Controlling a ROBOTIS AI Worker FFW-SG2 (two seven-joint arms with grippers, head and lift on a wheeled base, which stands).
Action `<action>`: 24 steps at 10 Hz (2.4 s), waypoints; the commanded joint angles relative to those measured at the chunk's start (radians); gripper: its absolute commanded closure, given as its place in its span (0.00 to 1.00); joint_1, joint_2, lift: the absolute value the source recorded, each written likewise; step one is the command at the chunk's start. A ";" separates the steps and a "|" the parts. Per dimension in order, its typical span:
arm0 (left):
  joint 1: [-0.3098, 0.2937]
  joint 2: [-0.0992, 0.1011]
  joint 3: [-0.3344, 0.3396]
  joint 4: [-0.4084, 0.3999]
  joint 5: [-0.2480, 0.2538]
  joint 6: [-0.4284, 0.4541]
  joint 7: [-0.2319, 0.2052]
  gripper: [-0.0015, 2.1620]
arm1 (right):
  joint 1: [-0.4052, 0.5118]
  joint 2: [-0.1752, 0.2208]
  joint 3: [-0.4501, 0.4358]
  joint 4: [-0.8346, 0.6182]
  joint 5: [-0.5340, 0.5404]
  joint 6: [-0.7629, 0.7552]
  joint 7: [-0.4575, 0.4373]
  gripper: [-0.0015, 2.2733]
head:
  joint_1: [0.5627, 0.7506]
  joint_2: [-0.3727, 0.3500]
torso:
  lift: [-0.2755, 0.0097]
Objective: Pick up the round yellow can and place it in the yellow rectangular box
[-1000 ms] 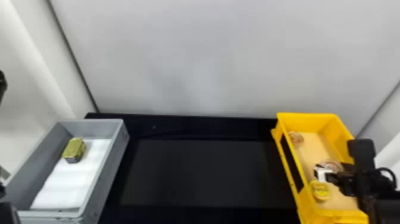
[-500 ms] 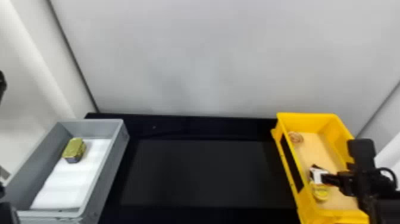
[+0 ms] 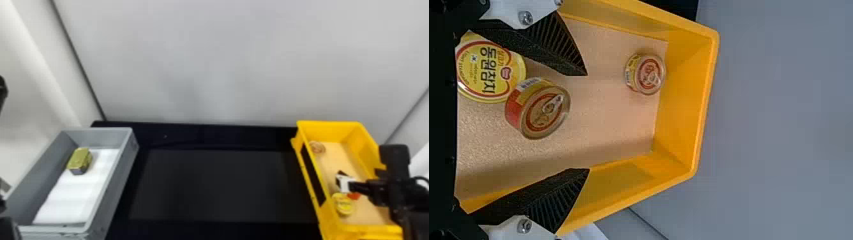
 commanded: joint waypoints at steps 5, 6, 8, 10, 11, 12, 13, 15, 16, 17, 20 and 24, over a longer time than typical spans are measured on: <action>0.002 -0.003 0.002 0.000 0.000 0.001 0.000 0.05 | 0.018 -0.038 -0.185 -0.223 0.032 -0.130 0.051 0.05 | 0.70 0.53 | 0.76; 0.001 -0.003 0.001 0.000 0.000 0.001 0.000 0.05 | 0.008 -0.040 -0.216 -0.266 0.038 -0.144 0.051 0.05 | 0.70 0.53 | 0.76; 0.001 -0.003 -0.001 0.000 0.000 0.004 0.000 0.05 | -0.006 -0.047 -0.256 -0.312 0.038 -0.187 0.082 0.05 | 0.70 0.53 | 0.76; 0.001 -0.003 0.001 0.002 0.000 0.004 0.000 0.05 | -0.017 -0.053 -0.322 -0.353 0.031 -0.242 0.125 0.05 | 0.70 0.53 | 0.76; 0.001 -0.003 -0.001 0.003 0.000 0.005 0.000 0.05 | -0.026 -0.060 -0.359 -0.386 0.029 -0.245 0.131 0.05 | 0.70 0.53 | 0.76; 0.001 -0.003 -0.002 0.005 0.000 0.004 0.000 0.05 | -0.032 -0.069 -0.391 -0.409 0.023 -0.247 0.134 0.05 | 0.70 0.53 | 0.76; 0.001 -0.003 -0.001 0.005 0.000 0.004 0.000 0.05 | -0.034 -0.078 -0.417 -0.422 0.006 -0.257 0.134 0.05 | 0.70 0.53 | 0.76; 0.001 -0.003 0.001 0.005 0.002 0.004 0.000 0.05 | -0.031 -0.080 -0.468 -0.450 -0.038 -0.290 0.118 0.05 | 0.70 0.53 | 0.76; 0.001 -0.003 0.005 0.003 0.003 0.004 0.000 0.05 | -0.026 -0.080 -0.474 -0.461 -0.038 -0.303 0.102 0.05 | 0.70 0.53 | 0.76; 0.001 -0.003 0.008 0.003 0.003 0.002 0.000 0.05 | -0.021 -0.080 -0.475 -0.468 -0.028 -0.316 0.088 0.05 | 0.70 0.53 | 0.76; 0.002 -0.003 0.015 0.002 0.003 0.001 0.000 0.05 | -0.002 -0.078 -0.495 -0.507 -0.014 -0.328 0.052 0.05 | 0.70 0.53 | 0.76; 0.005 -0.003 0.018 0.002 0.003 -0.005 0.005 0.05 | 0.018 -0.066 -0.517 -0.582 -0.026 -0.325 -0.073 0.06 | 0.70 0.53 | 0.76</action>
